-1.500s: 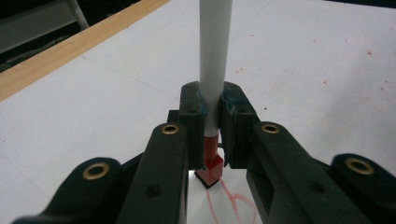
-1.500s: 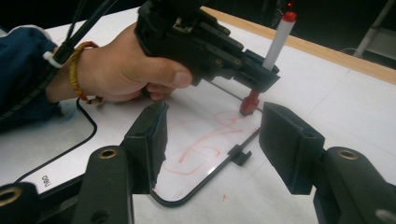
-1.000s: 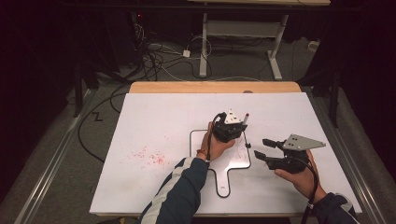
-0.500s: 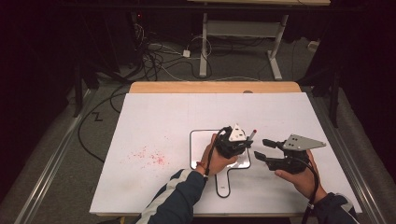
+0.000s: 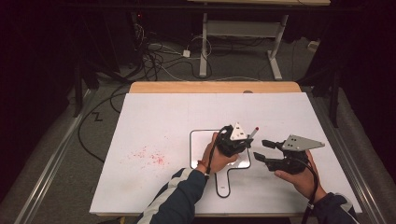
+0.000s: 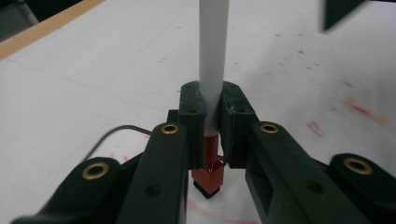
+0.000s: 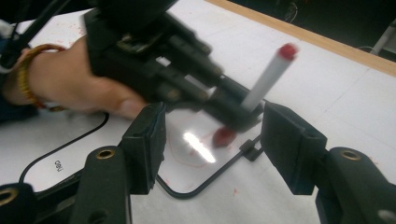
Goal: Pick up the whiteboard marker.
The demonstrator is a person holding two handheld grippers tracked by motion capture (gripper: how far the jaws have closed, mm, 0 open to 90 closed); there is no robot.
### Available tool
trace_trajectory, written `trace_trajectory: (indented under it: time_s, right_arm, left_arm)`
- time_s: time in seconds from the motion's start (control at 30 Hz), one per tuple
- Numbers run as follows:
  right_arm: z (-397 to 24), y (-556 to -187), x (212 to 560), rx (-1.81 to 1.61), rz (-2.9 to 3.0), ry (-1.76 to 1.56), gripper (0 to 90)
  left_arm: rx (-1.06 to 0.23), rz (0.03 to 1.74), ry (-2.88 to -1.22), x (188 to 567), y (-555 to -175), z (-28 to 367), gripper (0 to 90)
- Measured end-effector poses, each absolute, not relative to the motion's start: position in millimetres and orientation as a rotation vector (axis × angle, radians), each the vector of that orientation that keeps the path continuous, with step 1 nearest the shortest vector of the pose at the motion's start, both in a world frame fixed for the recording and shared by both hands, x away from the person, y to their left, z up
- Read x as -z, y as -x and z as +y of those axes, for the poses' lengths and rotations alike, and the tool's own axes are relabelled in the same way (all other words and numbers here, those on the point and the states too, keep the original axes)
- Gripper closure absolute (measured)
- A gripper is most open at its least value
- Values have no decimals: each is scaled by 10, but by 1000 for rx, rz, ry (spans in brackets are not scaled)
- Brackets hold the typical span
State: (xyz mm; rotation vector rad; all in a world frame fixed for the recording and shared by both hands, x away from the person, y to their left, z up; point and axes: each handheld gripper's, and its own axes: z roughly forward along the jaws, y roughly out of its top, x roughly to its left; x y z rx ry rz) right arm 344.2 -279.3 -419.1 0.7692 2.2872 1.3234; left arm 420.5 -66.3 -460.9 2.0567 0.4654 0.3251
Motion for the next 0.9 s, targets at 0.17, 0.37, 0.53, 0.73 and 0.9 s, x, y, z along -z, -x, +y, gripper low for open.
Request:
trace_trajectory:
  time_s: [0.17, 0.37, 0.53, 0.73, 0.9]
  right_arm:
    - [-2781, -3444, 4203, -1318, 2294, -764, 412]
    - [-2790, -3436, 4202, -1321, 2299, -759, 412]
    - [-2786, -3432, 4193, -1325, 2297, -760, 412]
    - [-2740, -3427, 4193, -1313, 2309, -748, 410]
    - [-2728, -3433, 4214, -1304, 2320, -751, 410]
  left_arm:
    - [-328, 500, -2073, 4595, -4345, -720, 792]
    - [-284, 479, -2045, 4634, -4197, -597, 792]
    - [-308, 433, -2066, 4647, -3946, -488, 792]
    - [-283, 419, -2073, 4673, -3762, -356, 792]
    - [-281, 465, -2089, 4685, -3783, -269, 791]
